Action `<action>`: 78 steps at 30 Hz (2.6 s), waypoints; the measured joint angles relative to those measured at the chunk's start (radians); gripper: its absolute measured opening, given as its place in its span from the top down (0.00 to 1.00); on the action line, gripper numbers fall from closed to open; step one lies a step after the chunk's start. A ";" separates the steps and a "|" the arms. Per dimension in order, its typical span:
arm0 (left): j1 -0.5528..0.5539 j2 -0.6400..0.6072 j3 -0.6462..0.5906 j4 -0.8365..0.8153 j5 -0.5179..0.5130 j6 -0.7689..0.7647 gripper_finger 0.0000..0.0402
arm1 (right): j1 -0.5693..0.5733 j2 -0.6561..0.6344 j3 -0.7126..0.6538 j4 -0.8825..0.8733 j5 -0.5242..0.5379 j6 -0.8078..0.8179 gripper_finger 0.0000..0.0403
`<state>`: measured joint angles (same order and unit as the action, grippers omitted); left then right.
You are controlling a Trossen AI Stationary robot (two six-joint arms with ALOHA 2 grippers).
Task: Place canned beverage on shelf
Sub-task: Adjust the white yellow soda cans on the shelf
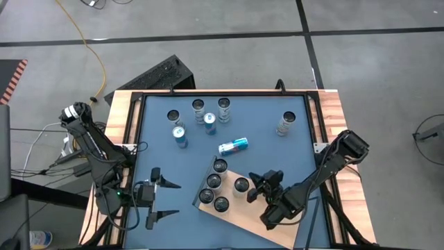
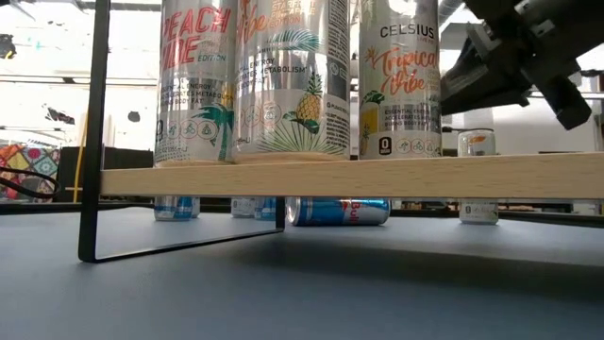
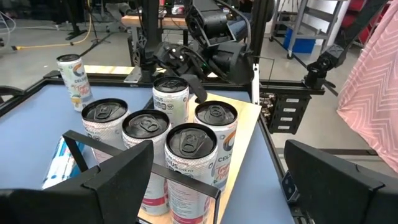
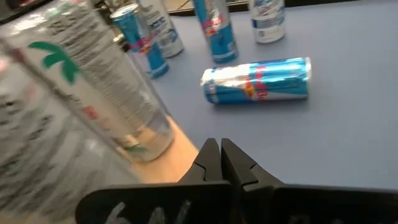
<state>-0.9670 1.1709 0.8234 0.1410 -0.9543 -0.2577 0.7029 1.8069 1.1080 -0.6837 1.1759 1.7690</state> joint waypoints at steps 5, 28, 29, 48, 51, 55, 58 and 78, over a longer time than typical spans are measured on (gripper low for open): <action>0.009 0.000 0.000 0.000 0.000 0.000 0.13 | 0.006 0.000 0.000 0.051 0.001 -0.047 1.00; 0.009 0.000 0.000 0.000 0.001 0.000 0.13 | -0.045 0.000 0.000 0.366 -0.030 -0.349 1.00; 0.009 0.000 0.000 0.000 0.001 0.000 0.13 | -0.045 0.000 0.000 0.387 -0.031 -0.374 1.00; 0.009 0.000 0.000 -0.001 0.001 0.010 0.13 | 0.071 -0.016 0.000 0.276 0.054 -0.206 1.00; 0.013 0.000 0.000 -0.001 0.002 0.008 0.13 | 0.066 -0.016 0.000 0.328 0.053 -0.265 1.00; 0.013 0.000 0.000 -0.001 0.003 0.005 0.13 | 0.049 -0.016 0.000 0.403 0.006 -0.362 1.00; 0.013 0.000 0.000 -0.001 0.003 0.005 0.13 | 0.033 -0.016 0.000 0.457 -0.062 -0.416 1.00; 0.014 0.000 0.000 -0.001 0.002 0.003 0.13 | 0.091 -0.015 0.000 0.545 -0.133 -0.531 1.00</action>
<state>-0.9531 1.1706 0.8234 0.1398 -0.9527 -0.2550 0.7942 1.7919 1.1080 -0.1390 1.0428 1.2383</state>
